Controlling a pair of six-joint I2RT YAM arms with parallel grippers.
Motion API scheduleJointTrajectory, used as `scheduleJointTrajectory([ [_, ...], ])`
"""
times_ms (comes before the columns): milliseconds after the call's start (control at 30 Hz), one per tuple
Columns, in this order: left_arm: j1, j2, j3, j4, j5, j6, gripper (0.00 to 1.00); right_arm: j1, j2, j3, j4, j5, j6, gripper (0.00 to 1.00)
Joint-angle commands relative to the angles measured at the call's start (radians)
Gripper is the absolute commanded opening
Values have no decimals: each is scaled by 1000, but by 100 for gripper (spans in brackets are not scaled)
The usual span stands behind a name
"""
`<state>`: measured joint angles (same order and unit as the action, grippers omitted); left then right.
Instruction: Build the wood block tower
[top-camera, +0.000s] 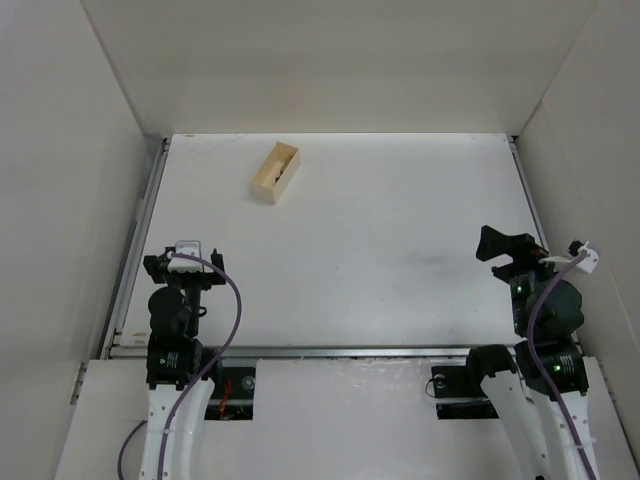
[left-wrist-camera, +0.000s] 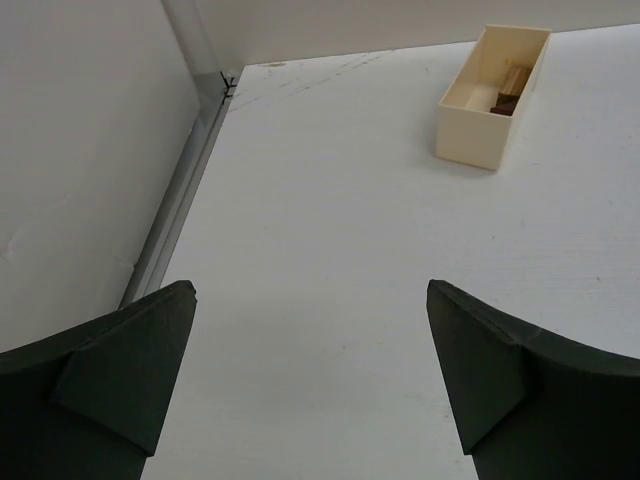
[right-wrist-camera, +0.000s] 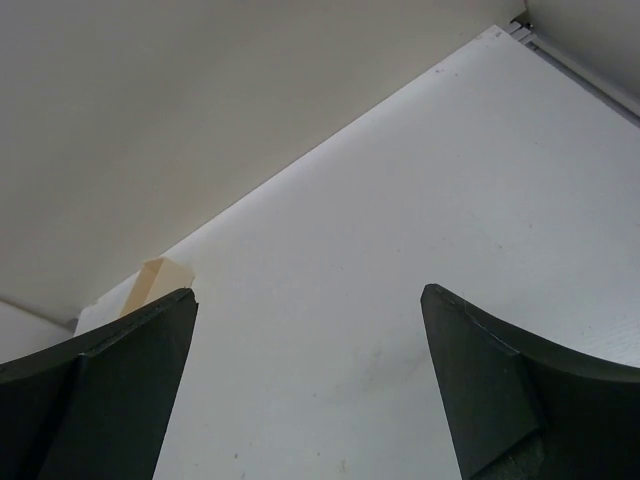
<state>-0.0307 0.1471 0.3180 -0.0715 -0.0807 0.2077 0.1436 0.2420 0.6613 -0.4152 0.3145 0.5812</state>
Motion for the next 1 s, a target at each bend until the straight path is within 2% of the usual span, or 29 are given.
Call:
scheduleJointTrajectory([
  [0,2,-7,-11,45,7,7,100,2,0,17,87,-32,-15,100],
  [67,2,-7,-11,36,16,7,100,2,0,17,116,-18,-15,100],
  [100,2,-17,-2,23,56,39,100,2,0,17,134,-40,-68,100],
  [133,2,-17,-2,-3,79,53,100,2,0,17,148,-108,-111,100],
  [267,2,5,41,-24,173,79,100,2,49,26,168,-227,-276,100],
  [433,2,193,194,-33,187,79,100,2,127,95,182,-184,-340,100],
  [500,2,363,266,-65,196,79,100,2,190,116,197,-175,-360,100],
  [633,2,716,536,-169,234,94,100,2,388,268,179,-232,-403,100],
  [733,2,1085,889,-294,341,94,100,2,613,400,133,-293,-429,100],
  [767,2,1086,958,-319,341,94,100,2,614,426,133,-293,-429,100],
  [800,2,1223,1025,-341,366,76,100,2,685,451,133,-293,-429,100],
  [900,-8,1440,1324,-438,455,46,100,2,773,517,173,-293,-429,100],
  [933,-17,1576,1393,-454,496,45,97,2,814,517,191,-293,-410,100],
  [967,-17,1638,1458,-465,496,30,93,2,832,529,209,-293,-399,100],
])
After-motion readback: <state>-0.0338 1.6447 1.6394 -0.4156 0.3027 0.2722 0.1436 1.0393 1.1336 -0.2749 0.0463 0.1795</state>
